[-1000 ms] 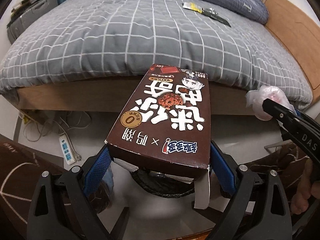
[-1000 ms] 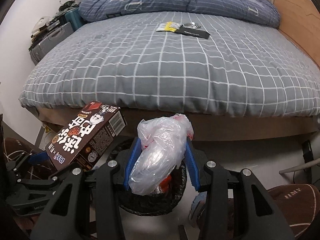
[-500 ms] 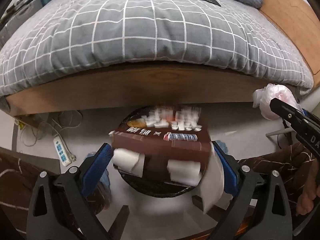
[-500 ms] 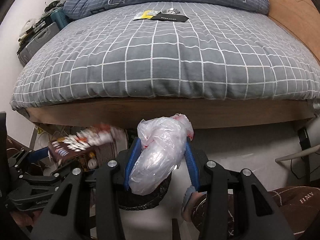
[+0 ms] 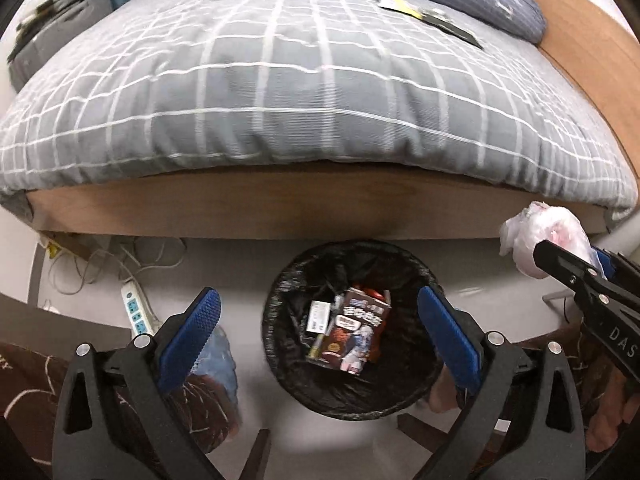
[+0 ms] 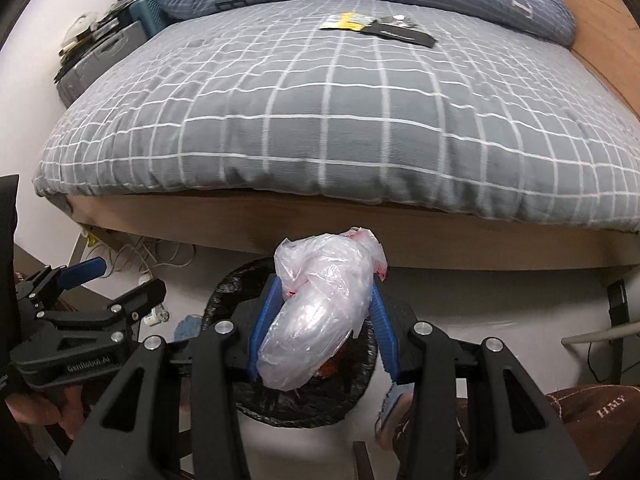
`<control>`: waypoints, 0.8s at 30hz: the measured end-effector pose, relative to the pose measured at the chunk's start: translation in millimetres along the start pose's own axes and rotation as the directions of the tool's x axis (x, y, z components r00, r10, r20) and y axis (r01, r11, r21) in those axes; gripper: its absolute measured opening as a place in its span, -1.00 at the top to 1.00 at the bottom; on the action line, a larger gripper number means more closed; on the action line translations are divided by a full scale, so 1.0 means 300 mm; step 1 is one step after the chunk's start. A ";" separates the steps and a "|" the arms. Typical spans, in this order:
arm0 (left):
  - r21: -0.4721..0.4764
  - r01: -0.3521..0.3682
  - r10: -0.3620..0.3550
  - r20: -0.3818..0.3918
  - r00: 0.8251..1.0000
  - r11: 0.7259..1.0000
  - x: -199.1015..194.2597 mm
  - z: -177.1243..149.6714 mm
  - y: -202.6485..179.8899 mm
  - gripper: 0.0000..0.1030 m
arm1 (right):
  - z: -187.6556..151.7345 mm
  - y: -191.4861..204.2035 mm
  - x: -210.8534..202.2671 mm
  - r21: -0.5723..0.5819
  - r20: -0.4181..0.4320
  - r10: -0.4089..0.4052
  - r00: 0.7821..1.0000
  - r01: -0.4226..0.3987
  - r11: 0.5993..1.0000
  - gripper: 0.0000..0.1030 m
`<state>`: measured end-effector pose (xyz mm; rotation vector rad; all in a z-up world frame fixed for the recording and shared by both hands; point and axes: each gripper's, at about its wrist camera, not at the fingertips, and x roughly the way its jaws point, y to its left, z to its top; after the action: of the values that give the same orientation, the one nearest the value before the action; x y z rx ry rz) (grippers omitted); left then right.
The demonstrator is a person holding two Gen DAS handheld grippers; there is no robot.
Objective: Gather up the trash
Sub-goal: 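Open the left tool over the bin while the right tool releases the clear bag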
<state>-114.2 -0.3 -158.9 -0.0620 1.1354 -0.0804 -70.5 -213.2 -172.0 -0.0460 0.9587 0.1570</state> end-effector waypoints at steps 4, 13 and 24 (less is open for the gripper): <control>-0.031 -0.013 0.013 0.008 1.000 0.999 -0.009 -0.006 0.071 -0.89 | 0.012 0.062 0.028 -0.028 -0.015 0.020 1.000 -0.020 0.999 0.17; -0.077 -0.020 0.022 0.023 1.000 0.997 -0.027 0.000 0.150 -0.89 | 0.027 0.143 0.055 -0.068 -0.012 0.037 0.999 -0.038 0.997 -0.15; -0.059 -0.009 0.014 0.095 0.995 0.998 -0.112 0.040 0.123 -0.89 | 0.063 0.095 -0.030 -0.045 0.107 -0.004 0.994 0.009 0.999 -0.61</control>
<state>-116.1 39.7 -126.9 -0.1103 1.0421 -0.0336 -64.7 -184.1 -152.9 -0.0823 0.8484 0.1736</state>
